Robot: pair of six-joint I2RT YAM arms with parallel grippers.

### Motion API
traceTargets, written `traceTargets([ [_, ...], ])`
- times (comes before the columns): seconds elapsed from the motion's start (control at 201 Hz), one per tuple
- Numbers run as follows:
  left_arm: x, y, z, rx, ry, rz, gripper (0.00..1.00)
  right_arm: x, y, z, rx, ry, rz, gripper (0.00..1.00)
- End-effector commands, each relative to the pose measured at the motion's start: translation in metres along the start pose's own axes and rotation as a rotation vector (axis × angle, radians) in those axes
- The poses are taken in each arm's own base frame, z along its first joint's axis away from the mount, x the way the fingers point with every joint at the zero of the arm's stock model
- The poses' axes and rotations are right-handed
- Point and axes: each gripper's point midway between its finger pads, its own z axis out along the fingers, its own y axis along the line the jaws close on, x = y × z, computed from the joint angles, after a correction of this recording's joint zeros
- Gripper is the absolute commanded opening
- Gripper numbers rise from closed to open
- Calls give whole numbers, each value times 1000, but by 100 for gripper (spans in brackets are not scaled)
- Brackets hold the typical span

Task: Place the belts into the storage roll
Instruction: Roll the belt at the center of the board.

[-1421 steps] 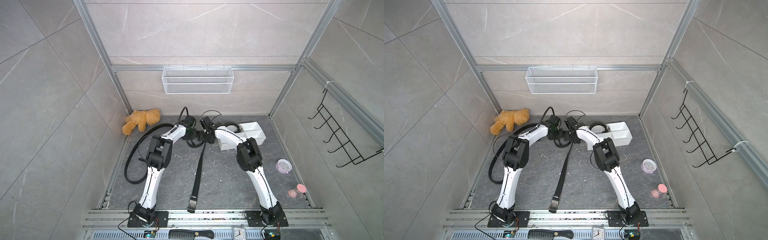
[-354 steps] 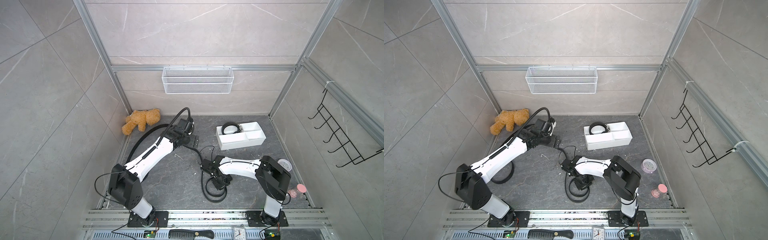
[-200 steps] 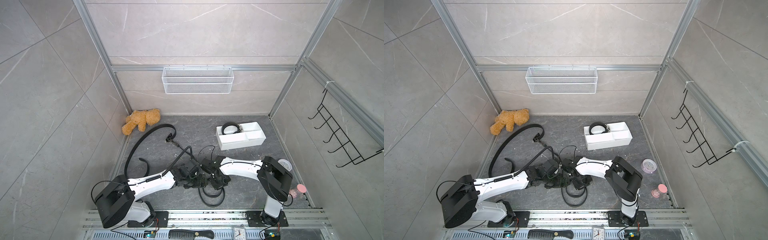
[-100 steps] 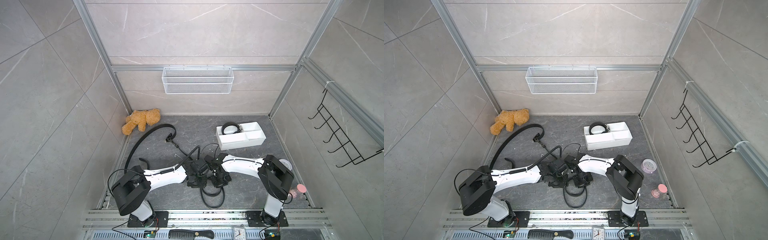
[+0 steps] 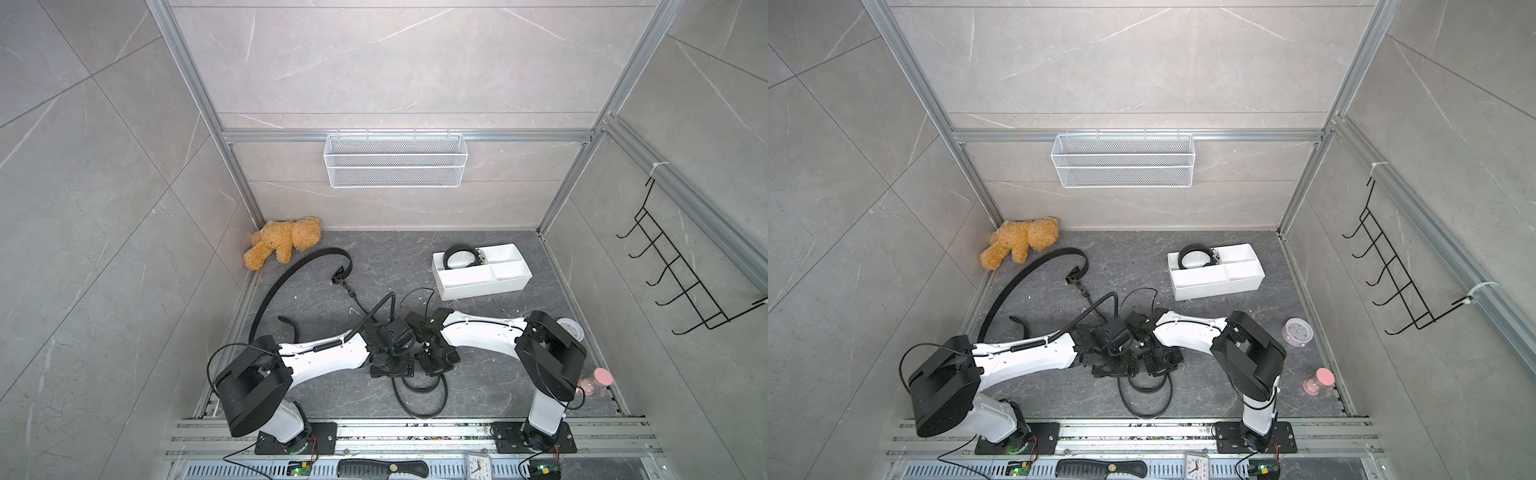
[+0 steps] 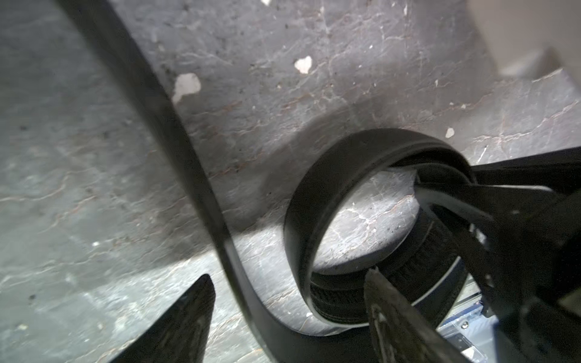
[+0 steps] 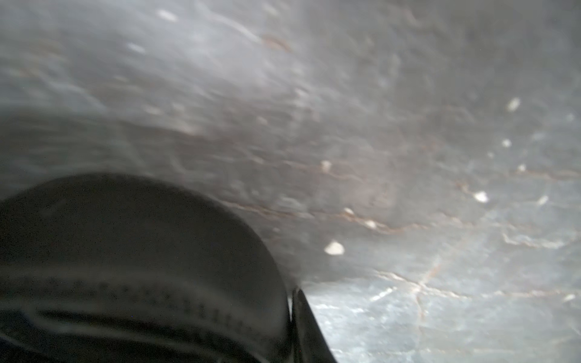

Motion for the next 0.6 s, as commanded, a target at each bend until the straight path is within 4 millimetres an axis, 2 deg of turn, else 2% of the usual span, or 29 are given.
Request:
traceTargets([
  [0.0, -11, 4, -17, 23, -88, -111, 78, -12, 26, 7, -46, -78, -34, 19],
  [0.07, -6, 5, -13, 46, -71, -178, 78, -12, 27, 9, -50, -76, -24, 19],
  [0.174, 8, 4, 11, 62, 20, -255, 79, -13, 29, 9, -64, -80, -8, 19],
  [0.264, 8, 7, 23, 36, 24, -262, 79, -14, 31, 8, -72, -86, 4, 19],
  [0.393, 20, 22, 40, -35, 79, -307, 66, -15, 33, 5, -80, -91, 8, 20],
  [0.433, 24, 29, 41, -66, 93, -325, 59, -16, 33, 4, -82, -91, 9, 20],
  [0.513, 28, 42, 34, -119, 90, -349, 51, -17, 36, 5, -93, -86, 20, 20],
  [0.592, 31, 48, 24, -149, 98, -350, 48, -18, 38, 6, -94, -81, 26, 20],
])
